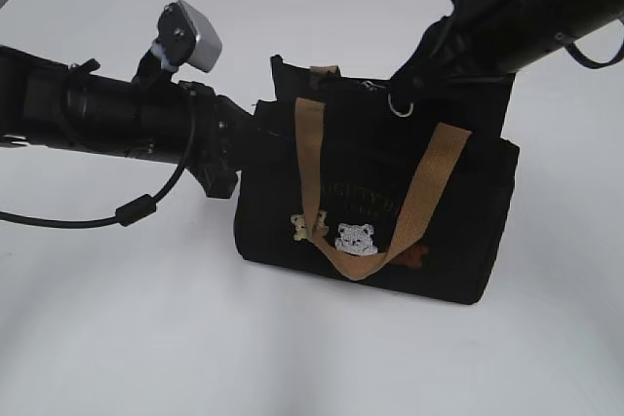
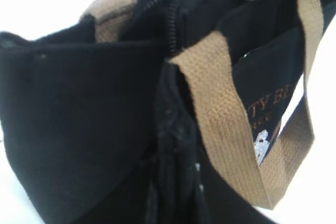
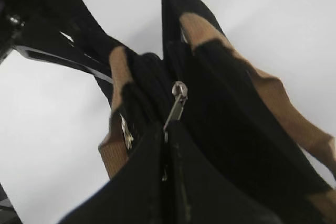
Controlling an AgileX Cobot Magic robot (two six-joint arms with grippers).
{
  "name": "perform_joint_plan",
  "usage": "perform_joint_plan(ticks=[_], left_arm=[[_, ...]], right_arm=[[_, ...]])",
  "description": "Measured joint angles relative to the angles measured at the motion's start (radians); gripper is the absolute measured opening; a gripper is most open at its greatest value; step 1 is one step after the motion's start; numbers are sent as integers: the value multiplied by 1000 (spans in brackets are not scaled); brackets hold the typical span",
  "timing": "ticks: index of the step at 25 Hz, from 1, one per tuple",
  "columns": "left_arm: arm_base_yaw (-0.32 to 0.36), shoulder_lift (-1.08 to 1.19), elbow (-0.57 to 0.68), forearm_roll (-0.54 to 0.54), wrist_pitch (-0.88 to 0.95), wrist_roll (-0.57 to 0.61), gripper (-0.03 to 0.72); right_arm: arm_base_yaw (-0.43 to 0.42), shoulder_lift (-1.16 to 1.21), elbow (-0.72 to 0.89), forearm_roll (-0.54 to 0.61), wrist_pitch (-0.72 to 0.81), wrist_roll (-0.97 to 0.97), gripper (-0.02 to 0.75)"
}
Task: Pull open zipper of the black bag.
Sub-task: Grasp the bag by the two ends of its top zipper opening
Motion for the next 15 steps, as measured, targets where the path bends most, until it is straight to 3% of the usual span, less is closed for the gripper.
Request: perform_joint_plan(ticks=[6, 11, 15], left_arm=[[-1, 0, 0, -2, -13, 0, 65], [-2, 0, 0, -5, -23, 0, 65], [-3, 0, 0, -6, -26, -41, 65]], right_arm=[[-139, -6, -1, -1, 151, 71, -1], [-275, -12, -1, -67, 265, 245, -1], [-292, -13, -5, -68, 281, 284, 24]])
